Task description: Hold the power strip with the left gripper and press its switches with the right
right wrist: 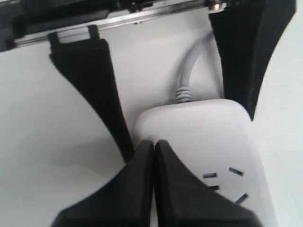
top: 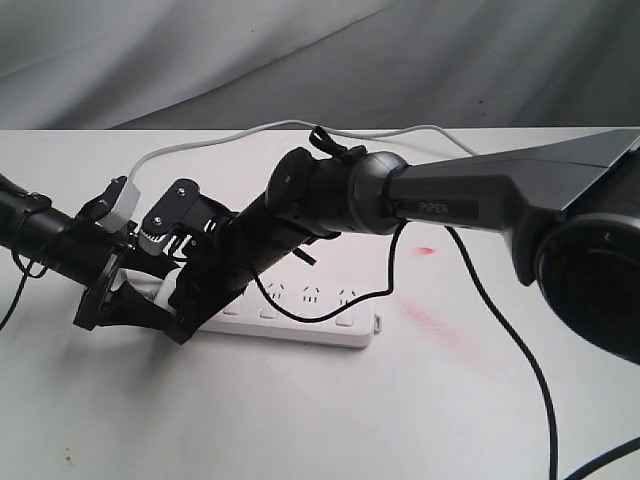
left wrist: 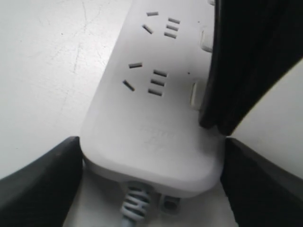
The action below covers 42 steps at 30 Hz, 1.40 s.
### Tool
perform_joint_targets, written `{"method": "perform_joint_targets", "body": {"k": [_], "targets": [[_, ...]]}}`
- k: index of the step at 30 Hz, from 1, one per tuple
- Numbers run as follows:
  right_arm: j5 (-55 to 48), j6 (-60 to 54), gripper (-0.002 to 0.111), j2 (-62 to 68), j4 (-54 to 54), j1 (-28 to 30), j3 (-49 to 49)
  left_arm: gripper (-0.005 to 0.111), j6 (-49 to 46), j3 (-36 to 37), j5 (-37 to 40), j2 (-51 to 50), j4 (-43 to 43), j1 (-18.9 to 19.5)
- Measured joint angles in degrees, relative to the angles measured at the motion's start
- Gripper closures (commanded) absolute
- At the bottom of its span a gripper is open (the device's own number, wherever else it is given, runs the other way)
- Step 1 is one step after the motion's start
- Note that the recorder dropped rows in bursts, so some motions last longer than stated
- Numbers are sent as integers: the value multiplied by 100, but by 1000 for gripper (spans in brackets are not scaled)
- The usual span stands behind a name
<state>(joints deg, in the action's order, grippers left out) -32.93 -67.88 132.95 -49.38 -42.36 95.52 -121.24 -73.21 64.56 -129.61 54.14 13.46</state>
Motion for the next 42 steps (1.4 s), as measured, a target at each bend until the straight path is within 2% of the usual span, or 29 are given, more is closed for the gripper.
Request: {"method": "perform_joint_targets", "body": {"k": [10,20,28,42], "targets": [[187,-302,108,-204,-321,0,-88,44,0,0,0,0,0,0],[519,-344,108,-296,-452,0,-756,44,0,0,0,0,0,0],[822,-673,108,-306,-792,10,-799,44,0,0,0,0,0,0],[719,-728,108,-130,-1028,21,-763,44,0,0,0,0,0,0]]}}
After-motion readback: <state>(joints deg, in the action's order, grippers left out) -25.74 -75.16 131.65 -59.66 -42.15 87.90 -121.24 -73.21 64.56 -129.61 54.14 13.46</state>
